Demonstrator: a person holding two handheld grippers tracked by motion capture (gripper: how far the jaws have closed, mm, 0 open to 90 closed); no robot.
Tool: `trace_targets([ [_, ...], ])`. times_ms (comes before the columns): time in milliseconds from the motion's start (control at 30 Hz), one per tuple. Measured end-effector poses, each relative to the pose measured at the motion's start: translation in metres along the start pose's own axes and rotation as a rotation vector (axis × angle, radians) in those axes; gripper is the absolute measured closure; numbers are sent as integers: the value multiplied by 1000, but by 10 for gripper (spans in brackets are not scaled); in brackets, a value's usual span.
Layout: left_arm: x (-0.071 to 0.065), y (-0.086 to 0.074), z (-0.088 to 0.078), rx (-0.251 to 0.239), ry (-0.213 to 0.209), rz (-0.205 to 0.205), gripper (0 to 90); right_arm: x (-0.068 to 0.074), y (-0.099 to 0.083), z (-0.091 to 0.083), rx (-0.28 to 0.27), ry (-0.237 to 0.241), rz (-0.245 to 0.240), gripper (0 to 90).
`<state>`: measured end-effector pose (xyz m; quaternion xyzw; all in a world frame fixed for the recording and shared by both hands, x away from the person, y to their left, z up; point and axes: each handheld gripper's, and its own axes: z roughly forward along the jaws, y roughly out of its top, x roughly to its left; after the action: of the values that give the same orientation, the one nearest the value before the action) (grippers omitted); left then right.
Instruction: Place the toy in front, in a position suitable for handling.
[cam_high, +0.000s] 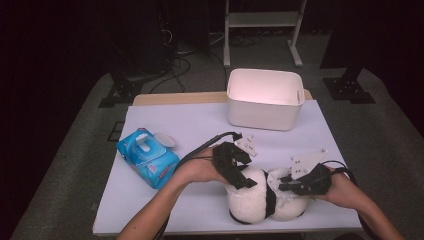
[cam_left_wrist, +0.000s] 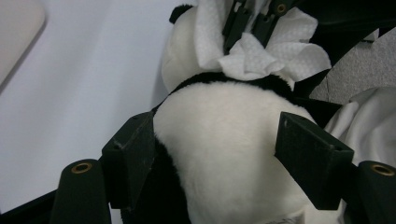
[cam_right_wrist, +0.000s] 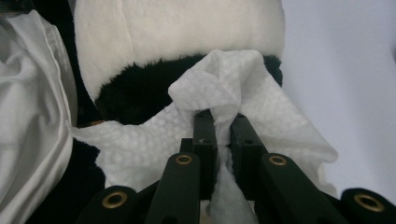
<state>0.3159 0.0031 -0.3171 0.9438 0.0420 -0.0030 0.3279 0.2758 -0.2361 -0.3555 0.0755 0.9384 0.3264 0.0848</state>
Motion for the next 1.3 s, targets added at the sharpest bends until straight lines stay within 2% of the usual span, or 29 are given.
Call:
trace_targets([
  [200, 3, -5, 8, 5, -35, -20, 252, 6, 0, 0, -7, 7, -3, 822],
  [367, 4, -14, 24, 30, -61, -22, 261, 6, 0, 2, -10, 17, -4, 821],
  [433, 3, -17, 26, 25, -61, -14, 300, 5, 0, 3, -6, 20, -7, 820],
  [500, 2, -17, 27, 28, -44, 1, 409, 2, 0, 3, -8, 29, 0, 819],
  [567, 2, -17, 26, 22, -27, 13, 493, -5, 0, 1, -25, 34, 15, 819],
  [600, 2, -17, 25, 10, -26, 13, 529, -12, 0, -2, -55, 52, 28, 819],
  [700, 4, -13, 20, -15, -33, 16, 560, -29, 1, -3, -104, 57, 68, 818],
  [800, 7, -7, 17, -13, -27, 36, 569, -44, 5, 2, -98, 62, 83, 817],
  [1000, 21, 5, 9, 24, 4, 81, 591, -63, 16, 5, -83, 59, 85, 816],
  [1067, 26, 5, 6, 32, 16, 74, 641, -70, 18, 5, -79, 62, 92, 816],
  [1133, 30, 2, 5, 38, 24, 55, 643, -74, 17, 7, -70, 82, 103, 816],
  [1200, 31, -1, 4, 23, 13, 36, 608, -74, 15, 13, -29, 101, 107, 816],
  [1300, 33, -3, 5, 1, -8, -7, 515, -69, 9, 19, -32, 119, 118, 821],
])
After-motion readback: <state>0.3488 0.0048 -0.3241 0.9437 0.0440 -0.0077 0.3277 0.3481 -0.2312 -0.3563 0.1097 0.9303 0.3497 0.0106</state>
